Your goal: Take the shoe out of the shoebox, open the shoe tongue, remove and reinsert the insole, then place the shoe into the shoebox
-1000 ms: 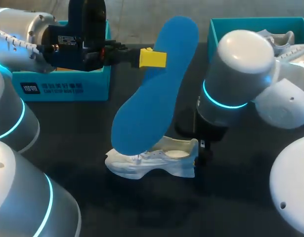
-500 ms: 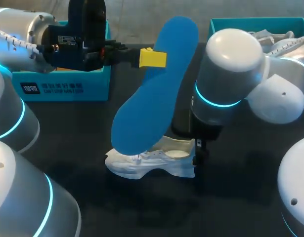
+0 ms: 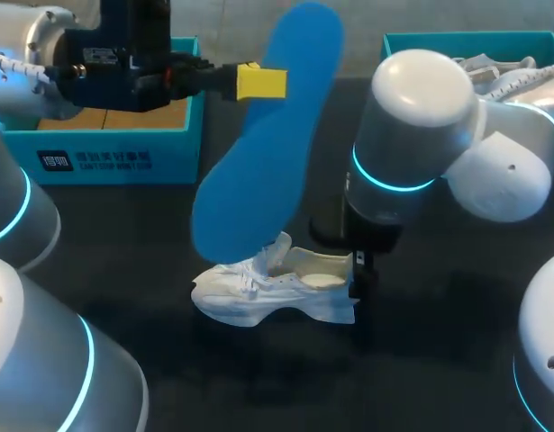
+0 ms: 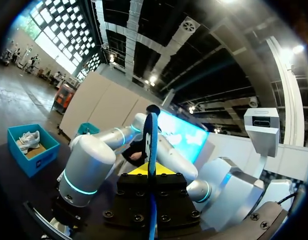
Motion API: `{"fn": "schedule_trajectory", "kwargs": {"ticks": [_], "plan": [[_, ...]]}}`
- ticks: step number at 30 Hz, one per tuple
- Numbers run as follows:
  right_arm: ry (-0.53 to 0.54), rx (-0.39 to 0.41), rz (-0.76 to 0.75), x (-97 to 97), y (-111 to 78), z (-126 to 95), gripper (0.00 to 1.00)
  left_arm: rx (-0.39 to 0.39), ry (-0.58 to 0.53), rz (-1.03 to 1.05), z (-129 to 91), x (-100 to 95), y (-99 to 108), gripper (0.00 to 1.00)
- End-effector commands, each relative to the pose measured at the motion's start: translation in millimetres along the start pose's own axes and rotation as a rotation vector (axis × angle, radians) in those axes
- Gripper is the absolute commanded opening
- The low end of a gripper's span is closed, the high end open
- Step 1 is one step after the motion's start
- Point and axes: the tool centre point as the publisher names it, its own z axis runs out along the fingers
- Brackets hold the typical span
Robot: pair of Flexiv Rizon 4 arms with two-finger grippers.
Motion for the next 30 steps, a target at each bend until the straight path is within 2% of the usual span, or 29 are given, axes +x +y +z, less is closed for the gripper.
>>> {"fn": "schedule_trajectory", "kwargs": {"ticks": [1, 14, 30], "plan": [[-0.005, 0.002, 0.0, -3.7, 1.4, 0, 1.0, 0.006, -0.011, -0.001, -8, 3.9, 1, 0.0], [-0.023, -0.009, -0.018, -15.4, 13.0, -4, 1.0, 0.046, -0.064, -0.004, -27, 4.3, -3, 0.0], [-0.017, -0.012, -0.061, -34.3, 40.0, -1, 1.0, 0.08, -0.1, 0.001, -49, 8.8, -7, 0.0]]}}
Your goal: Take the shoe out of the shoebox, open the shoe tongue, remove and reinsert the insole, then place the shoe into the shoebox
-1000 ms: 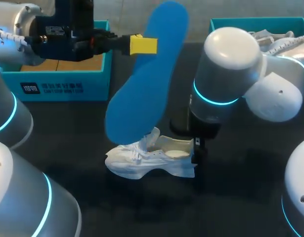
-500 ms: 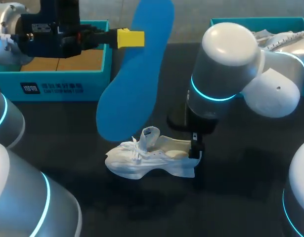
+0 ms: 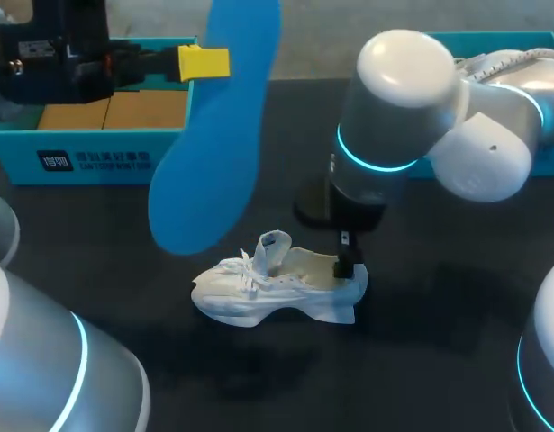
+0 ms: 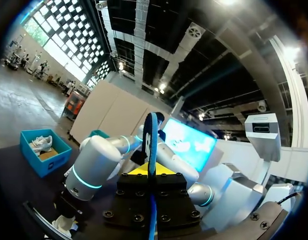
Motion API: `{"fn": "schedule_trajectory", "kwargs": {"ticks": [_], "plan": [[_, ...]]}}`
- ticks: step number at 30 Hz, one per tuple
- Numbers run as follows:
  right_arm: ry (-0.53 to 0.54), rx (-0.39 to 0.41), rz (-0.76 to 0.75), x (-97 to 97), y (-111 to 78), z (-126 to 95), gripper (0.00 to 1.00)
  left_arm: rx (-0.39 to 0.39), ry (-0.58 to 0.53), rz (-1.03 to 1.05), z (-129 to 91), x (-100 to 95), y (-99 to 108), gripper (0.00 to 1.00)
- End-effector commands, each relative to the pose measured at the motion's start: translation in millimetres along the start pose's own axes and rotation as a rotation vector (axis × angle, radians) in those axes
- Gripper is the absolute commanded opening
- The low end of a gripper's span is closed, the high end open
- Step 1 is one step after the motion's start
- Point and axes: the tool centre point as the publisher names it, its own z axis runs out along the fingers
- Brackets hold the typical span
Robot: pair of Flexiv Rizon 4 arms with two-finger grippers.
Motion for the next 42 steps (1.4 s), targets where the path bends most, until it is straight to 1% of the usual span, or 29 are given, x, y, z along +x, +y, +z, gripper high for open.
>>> {"fn": "schedule_trajectory", "kwargs": {"ticks": [1, 5, 14, 19, 23, 29, 33, 42], "plan": [[0.01, 0.015, -0.006, -7.1, 12.9, 6, 1.0, 0.008, -0.007, -0.003, -6, 2.8, 5, 0.0], [0.015, 0.015, -0.015, -10.8, 17.4, 9, 1.0, 0.02, -0.011, -0.01, -11, 2.2, 5, 0.0], [0.017, 0.025, -0.031, -19.7, 27.1, 14, 1.0, 0.02, -0.011, -0.01, -11, 2.2, 5, 0.0], [0.012, 0.032, -0.037, -23.1, 29.4, 17, 1.0, 0.02, -0.011, -0.01, -11, 2.2, 5, 0.0], [0.018, 0.026, -0.042, -25.2, 28.6, 24, 1.0, 0.02, -0.011, -0.01, -11, 2.2, 5, 0.0], [0.042, 0.019, -0.037, -26.0, 24.0, 41, 1.0, 0.02, -0.011, -0.01, -11, 2.2, 5, 0.0], [0.05, 0.023, -0.033, -26.3, 23.0, 48, 1.0, 0.02, -0.011, -0.01, -11, 2.2, 5, 0.0], [0.048, 0.044, -0.031, -28.7, 31.2, 56, 1.0, 0.02, -0.011, -0.01, -11, 2.2, 5, 0.0]]}}
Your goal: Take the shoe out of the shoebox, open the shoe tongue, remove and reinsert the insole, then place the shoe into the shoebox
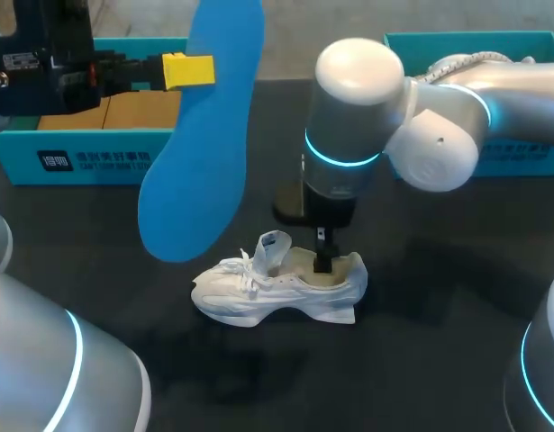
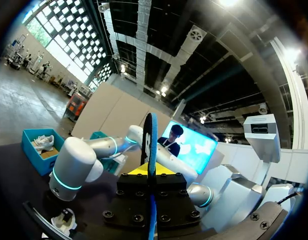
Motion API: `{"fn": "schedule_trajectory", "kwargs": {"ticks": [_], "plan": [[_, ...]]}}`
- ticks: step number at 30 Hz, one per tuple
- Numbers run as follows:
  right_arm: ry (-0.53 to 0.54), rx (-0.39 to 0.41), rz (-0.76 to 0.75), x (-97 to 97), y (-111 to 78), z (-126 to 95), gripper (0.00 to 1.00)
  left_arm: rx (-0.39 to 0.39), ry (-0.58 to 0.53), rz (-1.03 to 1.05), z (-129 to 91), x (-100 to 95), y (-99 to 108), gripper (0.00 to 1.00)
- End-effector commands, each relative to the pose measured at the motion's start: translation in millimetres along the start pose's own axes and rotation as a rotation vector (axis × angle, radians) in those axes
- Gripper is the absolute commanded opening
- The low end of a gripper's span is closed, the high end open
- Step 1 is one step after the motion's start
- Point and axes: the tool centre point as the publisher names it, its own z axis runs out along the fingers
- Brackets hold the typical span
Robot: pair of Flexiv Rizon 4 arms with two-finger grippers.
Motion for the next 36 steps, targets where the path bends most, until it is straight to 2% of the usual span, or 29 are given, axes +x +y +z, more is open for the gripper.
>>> {"fn": "schedule_trajectory", "kwargs": {"ticks": [1, 8, 12, 14, 17, 19, 33, 34, 36], "plan": [[0.0, 0.02, -0.002, -1.7, 8.6, 7, 1.0, -0.003, 0.0, 0.0, 0, -0.1, 0, 0.0], [0.012, 0.039, 0.002, 0.8, 8.1, 17, 0.98, -0.003, 0.0, 0.0, 0, -0.1, 0, 0.0], [0.015, 0.054, 0.009, 1.9, 8.0, 23, 0.9, -0.003, 0.0, 0.0, 0, -0.1, 0, 0.0], [0.016, 0.058, 0.013, 2.4, 8.0, 24, 0.71, -0.003, 0.0, 0.0, 0, -0.1, 0, 0.0], [0.019, 0.059, 0.015, 2.9, 8.1, 25, 0.64, -0.003, 0.0, 0.0, 0, -0.1, 0, 0.0], [0.019, 0.061, 0.017, 4.0, 8.4, 26, 0.5, -0.003, 0.0, 0.0, 0, -0.1, 0, 0.0], [0.056, 0.067, 0.037, 14.9, 2.2, 39, 0.43, -0.003, 0.0, 0.0, 0, -0.1, 0, 0.0], [0.052, 0.066, 0.041, 15.1, 2.0, 39, 0.42, -0.003, 0.0, 0.0, 0, -0.1, 0, 0.0], [0.046, 0.061, 0.051, 14.7, 0.9, 39, 0.32, -0.003, 0.0, 0.0, 0, -0.1, 0, 0.0]]}}
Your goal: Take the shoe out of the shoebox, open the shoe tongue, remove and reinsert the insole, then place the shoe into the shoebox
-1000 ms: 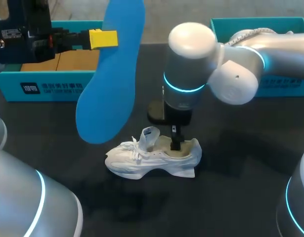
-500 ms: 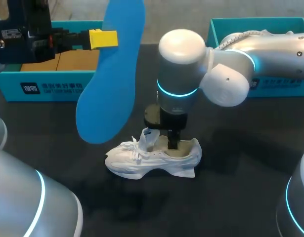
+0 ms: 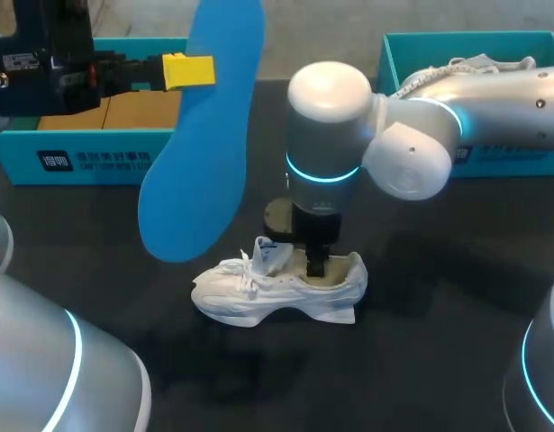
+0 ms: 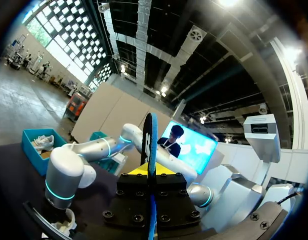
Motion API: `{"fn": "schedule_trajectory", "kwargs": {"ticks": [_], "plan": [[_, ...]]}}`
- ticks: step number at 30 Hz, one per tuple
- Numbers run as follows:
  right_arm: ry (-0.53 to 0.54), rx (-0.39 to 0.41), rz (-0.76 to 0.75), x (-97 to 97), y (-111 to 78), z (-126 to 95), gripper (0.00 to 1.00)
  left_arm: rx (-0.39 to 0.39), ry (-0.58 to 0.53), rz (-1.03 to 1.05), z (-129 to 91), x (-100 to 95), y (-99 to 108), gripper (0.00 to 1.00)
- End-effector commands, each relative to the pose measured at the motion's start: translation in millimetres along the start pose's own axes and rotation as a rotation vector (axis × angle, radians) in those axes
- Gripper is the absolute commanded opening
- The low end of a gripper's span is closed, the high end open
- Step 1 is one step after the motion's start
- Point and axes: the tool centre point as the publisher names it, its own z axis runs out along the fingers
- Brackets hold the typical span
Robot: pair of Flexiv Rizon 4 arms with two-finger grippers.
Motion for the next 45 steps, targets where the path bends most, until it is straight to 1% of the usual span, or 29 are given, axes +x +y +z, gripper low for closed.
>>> {"fn": "schedule_trajectory", "kwargs": {"ticks": [1, 5, 10, 12, 14, 18, 21, 22, 23, 24, 30, 37, 45], "plan": [[-0.012, -0.006, 0.012, 0.6, -0.9, 2, 0.32, -0.004, 0.0, 0.0, 0, -0.3, -1, 0.0], [-0.029, -0.011, 0.024, -1.0, -2.1, -1, 0.33, -0.004, 0.0, 0.0, 0, -0.3, -1, 0.0], [-0.055, -0.014, 0.036, -4.8, -3.6, -7, 0.37, -0.004, 0.0, 0.0, 0, -0.3, -1, 0.0], [-0.063, -0.011, 0.043, -6.0, -4.4, -8, 0.45, -0.004, 0.0, 0.0, 0, -0.3, -1, 0.0], [-0.063, -0.01, 0.045, -6.6, -5.3, -7, 0.5, -0.004, 0.0, 0.0, 0, -0.3, -1, 0.0], [-0.06, -0.006, 0.048, -6.4, -6.3, -4, 0.48, -0.004, 0.0, 0.0, 0, -0.3, -1, 0.0], [-0.063, -0.009, 0.053, -7.3, -6.8, -3, 0.41, -0.004, 0.0, 0.0, 0, -0.3, -1, 0.0], [-0.065, -0.01, 0.052, -8.0, -6.6, -2, 0.35, -0.004, 0.0, 0.0, 0, -0.3, -1, 0.0], [-0.064, -0.009, 0.05, -8.2, -6.5, -2, 0.19, -0.004, 0.0, 0.0, 0, -0.3, -1, 0.0], [-0.064, -0.008, 0.046, -8.5, -6.1, -1, 0.0, -0.004, 0.0, 0.0, 0, -0.3, -1, 0.0], [-0.078, -0.011, 0.045, -9.0, -6.5, -4, 0.0, -0.004, 0.0, 0.0, 0, -0.3, -1, 0.0], [-0.097, -0.017, 0.053, -7.7, -9.8, -16, 0.0, -0.004, 0.0, 0.0, 0, -0.3, -1, 0.0], [-0.098, 0.001, 0.127, -4.4, -18.4, -32, 0.0, -0.004, 0.0, 0.0, 0, -0.3, -1, 0.0]]}}
